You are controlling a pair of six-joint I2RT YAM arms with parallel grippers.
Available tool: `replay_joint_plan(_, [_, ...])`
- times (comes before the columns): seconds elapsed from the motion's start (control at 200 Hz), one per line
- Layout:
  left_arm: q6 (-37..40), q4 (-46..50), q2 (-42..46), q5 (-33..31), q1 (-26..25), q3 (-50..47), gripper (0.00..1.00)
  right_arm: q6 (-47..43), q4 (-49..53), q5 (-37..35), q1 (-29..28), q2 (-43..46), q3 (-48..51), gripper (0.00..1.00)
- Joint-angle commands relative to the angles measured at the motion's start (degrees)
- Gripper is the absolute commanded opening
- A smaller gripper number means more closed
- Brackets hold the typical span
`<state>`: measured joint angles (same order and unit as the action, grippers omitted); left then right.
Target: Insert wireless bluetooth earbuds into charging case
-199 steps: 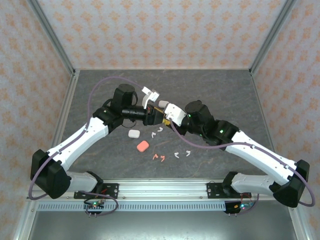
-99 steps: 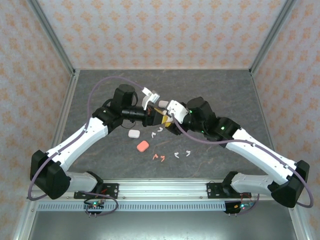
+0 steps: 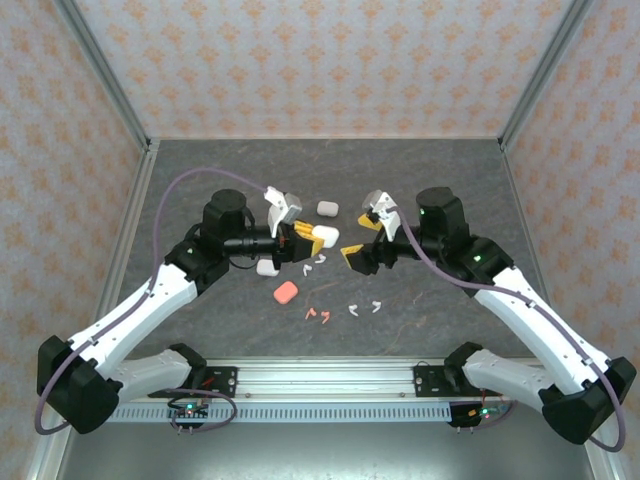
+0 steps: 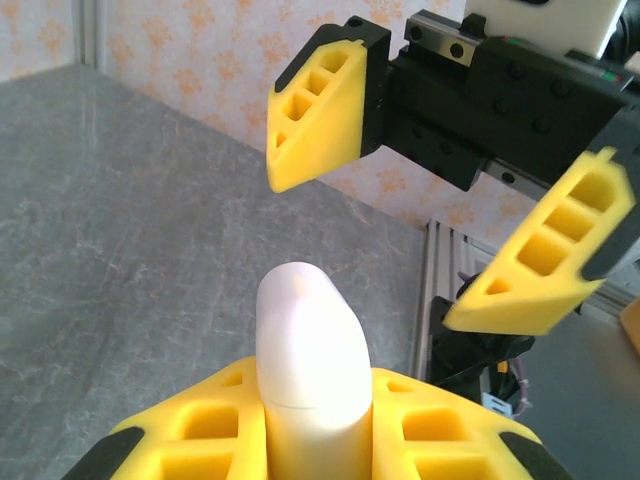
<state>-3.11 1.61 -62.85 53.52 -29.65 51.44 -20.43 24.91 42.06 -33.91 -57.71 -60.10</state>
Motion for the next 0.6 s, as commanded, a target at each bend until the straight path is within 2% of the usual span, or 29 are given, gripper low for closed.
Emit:
replay_joint_plan(0.0, [2.67,-6.94,1.58,-0.41,-0.68,-1.23,0.03,3.59,-5.76,6.85,0.18,-0.89,-0.24,0.85])
replay_joint_plan(0.215, [3.96,-7.23,2.30,0.89,-1.04,-1.45,0.01,4.99,-7.40,3.86,0.23,-3.55,-1.75,0.83])
replay_joint_plan(0.39, [4.85,-6.60,2.72,1.26,-1.25,-1.50,0.00,6.16,-8.35,0.30,0.30,-4.64,-2.55,0.76])
replay_joint_plan(0.596, [6.17,-5.52,2.65,1.25,-1.46,-1.43,0.00,6.63,-7.60,-0.63,1.10,-5.16,-3.86,0.66])
